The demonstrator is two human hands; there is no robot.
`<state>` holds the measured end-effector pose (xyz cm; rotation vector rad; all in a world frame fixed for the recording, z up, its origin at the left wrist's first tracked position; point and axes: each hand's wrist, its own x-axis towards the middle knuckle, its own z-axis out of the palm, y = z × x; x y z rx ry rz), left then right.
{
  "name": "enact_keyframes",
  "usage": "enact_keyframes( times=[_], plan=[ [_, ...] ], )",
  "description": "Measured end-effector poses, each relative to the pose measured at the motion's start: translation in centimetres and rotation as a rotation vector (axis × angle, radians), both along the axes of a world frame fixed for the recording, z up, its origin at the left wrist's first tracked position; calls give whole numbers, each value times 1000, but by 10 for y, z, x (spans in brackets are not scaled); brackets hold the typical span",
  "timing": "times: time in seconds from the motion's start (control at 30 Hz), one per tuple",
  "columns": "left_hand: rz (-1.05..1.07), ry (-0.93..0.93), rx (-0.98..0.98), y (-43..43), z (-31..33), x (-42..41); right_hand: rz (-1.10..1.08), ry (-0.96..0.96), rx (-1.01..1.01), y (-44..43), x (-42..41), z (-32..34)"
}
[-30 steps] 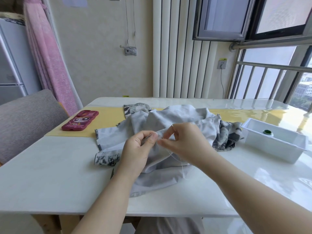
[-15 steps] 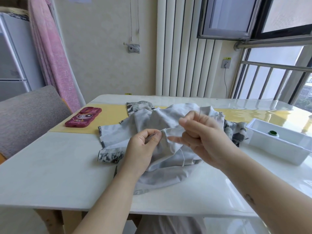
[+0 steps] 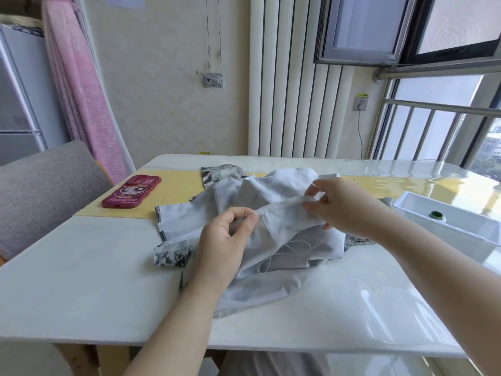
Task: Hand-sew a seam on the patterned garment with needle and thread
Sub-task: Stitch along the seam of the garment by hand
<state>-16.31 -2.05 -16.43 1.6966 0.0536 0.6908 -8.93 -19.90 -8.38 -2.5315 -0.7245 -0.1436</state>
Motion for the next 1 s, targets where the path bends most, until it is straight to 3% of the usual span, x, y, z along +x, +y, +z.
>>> enact_keyframes(
  times=[0.13,0.37,0.47,0.57,0.73,1.0],
  plan=[
    [29,24,91,-4,2,-3,-41,-103,40,-5,8,-1],
    [66,31,206,-3,-3,1,-78,-61,57,-13,17,-16],
    [82,38,201,-3,0,-1,-79,-136,177,-12,8,-17],
    [77,32,186,-4,2,-2,-3,-48,310,-6,-16,-11],
    [66,23,145,-4,1,-1,160,70,152,13,-41,-24],
    [66,23,115,-2,0,0,158,84,39,30,-45,-38]
  ],
)
